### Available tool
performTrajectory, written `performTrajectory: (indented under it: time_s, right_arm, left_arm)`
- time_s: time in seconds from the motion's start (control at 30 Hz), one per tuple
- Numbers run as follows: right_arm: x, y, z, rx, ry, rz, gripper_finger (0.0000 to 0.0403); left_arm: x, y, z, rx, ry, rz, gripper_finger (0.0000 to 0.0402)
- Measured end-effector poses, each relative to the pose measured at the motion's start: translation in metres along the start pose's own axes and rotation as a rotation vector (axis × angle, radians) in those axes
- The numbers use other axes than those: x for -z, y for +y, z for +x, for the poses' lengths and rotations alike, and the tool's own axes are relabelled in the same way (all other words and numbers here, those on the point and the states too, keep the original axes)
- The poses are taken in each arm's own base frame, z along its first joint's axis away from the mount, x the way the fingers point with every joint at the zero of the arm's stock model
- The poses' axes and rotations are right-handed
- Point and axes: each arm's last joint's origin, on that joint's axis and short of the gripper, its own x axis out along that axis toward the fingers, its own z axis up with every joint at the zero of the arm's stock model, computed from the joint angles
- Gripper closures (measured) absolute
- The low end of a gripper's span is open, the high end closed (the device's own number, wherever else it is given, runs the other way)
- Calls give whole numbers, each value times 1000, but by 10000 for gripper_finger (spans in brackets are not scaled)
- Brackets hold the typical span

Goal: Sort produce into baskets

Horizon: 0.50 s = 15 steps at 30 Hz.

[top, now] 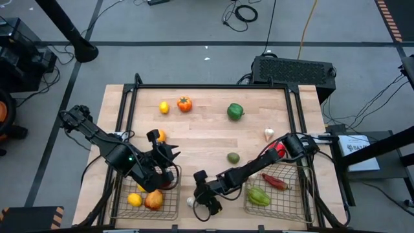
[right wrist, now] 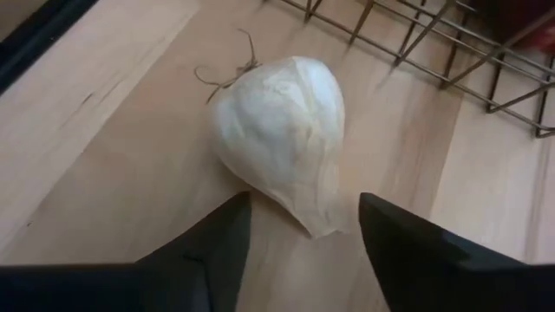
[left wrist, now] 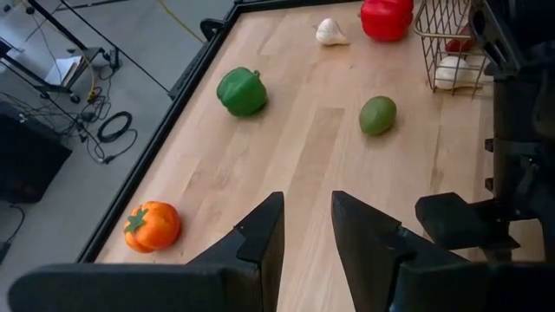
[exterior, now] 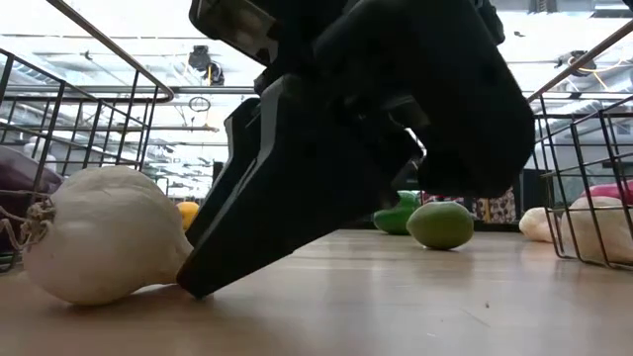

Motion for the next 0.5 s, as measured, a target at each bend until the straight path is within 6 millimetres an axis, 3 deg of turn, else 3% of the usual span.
performTrajectory:
  time_s: [0.5]
  right_arm:
    - [0, -1, 0, 8, -4, -43, 320]
  left_arm:
    - [0, 0, 0, 0, 0, 0, 294]
